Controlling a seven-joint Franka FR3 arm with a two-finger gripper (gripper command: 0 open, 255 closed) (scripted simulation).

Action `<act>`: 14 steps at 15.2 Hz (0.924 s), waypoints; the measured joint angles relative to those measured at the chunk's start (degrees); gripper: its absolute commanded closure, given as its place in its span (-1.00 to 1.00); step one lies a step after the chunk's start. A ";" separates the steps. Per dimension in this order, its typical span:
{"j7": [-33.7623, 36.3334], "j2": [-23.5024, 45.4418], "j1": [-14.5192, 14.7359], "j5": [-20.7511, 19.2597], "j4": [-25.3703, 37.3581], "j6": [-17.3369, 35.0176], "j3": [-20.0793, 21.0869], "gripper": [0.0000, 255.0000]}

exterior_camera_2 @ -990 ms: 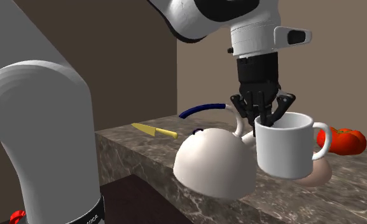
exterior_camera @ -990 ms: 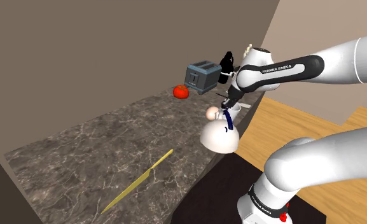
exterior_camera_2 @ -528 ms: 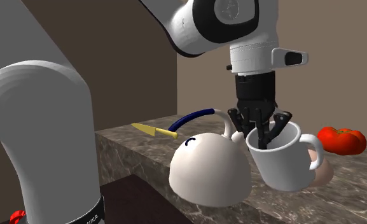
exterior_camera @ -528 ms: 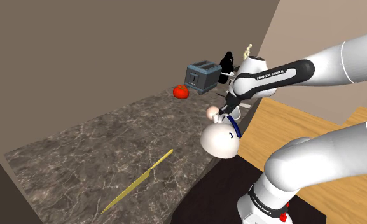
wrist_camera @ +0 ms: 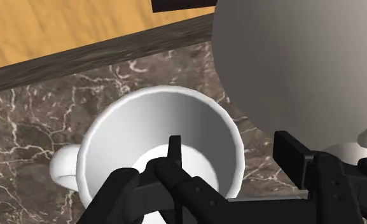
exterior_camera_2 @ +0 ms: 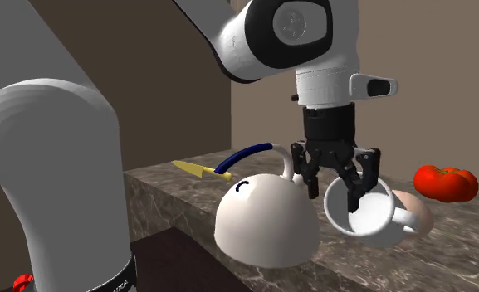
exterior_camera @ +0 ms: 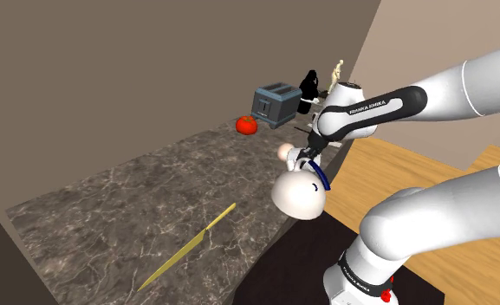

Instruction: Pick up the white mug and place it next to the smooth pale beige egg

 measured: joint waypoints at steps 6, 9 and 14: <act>0.15 -1.84 0.01 0.26 1.25 -4.67 0.71 -1.00; 0.34 -4.78 0.10 0.75 4.03 -10.95 1.68 -1.00; 0.35 -5.40 0.08 0.83 4.45 -12.19 1.85 -1.00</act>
